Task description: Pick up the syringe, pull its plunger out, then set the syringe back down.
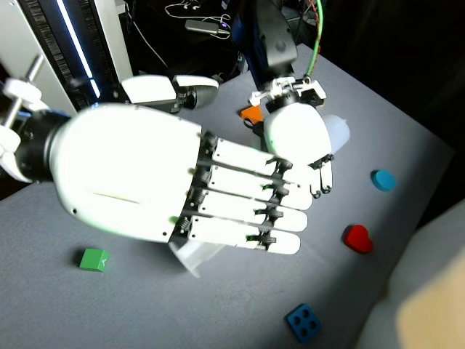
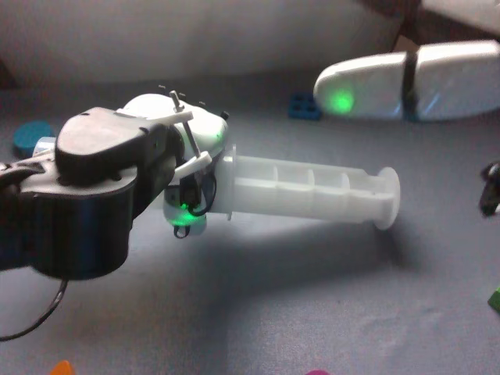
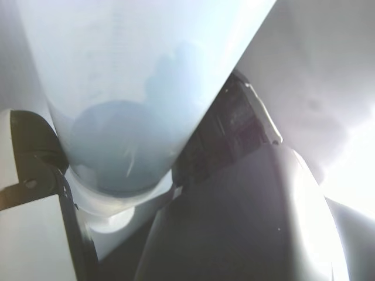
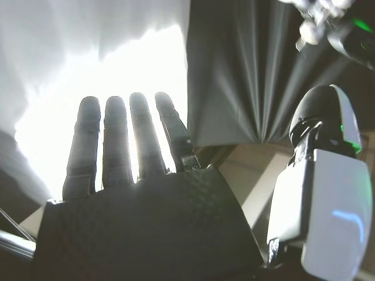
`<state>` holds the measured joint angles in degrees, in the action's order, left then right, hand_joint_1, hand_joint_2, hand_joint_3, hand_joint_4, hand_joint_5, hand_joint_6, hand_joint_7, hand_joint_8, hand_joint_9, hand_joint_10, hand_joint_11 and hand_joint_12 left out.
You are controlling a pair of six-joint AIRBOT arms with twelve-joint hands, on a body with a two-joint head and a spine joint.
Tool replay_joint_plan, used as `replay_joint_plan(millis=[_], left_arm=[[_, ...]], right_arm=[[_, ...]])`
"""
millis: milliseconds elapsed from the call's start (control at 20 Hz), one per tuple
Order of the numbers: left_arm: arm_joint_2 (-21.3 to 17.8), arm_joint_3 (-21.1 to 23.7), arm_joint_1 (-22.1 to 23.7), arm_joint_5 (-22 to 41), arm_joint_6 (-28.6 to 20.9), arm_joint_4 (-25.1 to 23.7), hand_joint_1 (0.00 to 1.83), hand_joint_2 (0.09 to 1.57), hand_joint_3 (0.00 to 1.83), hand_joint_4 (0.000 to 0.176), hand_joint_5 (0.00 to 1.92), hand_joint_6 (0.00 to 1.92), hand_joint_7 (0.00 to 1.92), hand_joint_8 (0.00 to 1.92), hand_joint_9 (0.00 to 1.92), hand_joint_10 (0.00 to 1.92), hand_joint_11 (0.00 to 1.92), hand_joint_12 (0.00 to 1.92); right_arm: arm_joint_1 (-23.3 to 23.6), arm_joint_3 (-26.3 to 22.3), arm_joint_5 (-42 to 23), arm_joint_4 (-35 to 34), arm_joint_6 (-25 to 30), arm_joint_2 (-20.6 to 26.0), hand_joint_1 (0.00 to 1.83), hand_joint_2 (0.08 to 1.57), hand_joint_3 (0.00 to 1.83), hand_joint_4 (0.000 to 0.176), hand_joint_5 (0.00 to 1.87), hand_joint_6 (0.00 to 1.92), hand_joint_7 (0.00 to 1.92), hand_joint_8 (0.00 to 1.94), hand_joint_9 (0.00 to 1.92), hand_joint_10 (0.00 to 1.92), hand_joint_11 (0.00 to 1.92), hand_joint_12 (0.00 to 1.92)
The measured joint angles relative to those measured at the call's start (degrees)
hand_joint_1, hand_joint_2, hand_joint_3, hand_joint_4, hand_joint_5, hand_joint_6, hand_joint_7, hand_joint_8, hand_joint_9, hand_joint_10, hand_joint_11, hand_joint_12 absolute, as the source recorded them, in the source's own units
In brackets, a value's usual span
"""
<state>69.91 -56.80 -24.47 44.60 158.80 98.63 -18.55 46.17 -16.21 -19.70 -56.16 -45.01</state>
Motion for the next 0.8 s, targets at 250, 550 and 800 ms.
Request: replay_joint_plan(millis=[250, 550, 800], left_arm=[[2.8, -2.6, 0.0, 0.3, -0.3, 4.7, 1.33, 1.24, 0.0, 0.0, 0.74, 1.34, 0.73, 1.37, 0.64, 1.57, 0.45, 1.53], [3.6, -3.2, -0.2, 1.3, -0.2, 8.5, 1.33, 1.25, 0.0, 0.0, 0.73, 1.37, 0.7, 1.39, 0.63, 1.58, 0.44, 1.52], [4.2, -4.0, -1.8, 3.1, -1.0, 13.1, 1.33, 1.25, 0.0, 0.0, 0.74, 1.37, 0.7, 1.38, 0.63, 1.57, 0.45, 1.53]], right_arm=[[5.3, -0.5, 9.9, 0.2, -3.7, 1.3, 0.14, 0.89, 0.0, 0.0, 0.0, 0.0, 0.0, 0.0, 0.0, 0.0, 0.0, 0.18], [3.1, -1.9, 8.8, 0.2, -16.9, 0.3, 0.15, 0.89, 0.0, 0.0, 0.0, 0.0, 0.0, 0.0, 0.0, 0.0, 0.0, 0.17], [1.2, -3.6, 1.8, -12.8, -32.9, 0.4, 0.17, 0.89, 0.0, 0.0, 0.0, 0.0, 0.0, 0.0, 0.0, 0.0, 0.0, 0.18]])
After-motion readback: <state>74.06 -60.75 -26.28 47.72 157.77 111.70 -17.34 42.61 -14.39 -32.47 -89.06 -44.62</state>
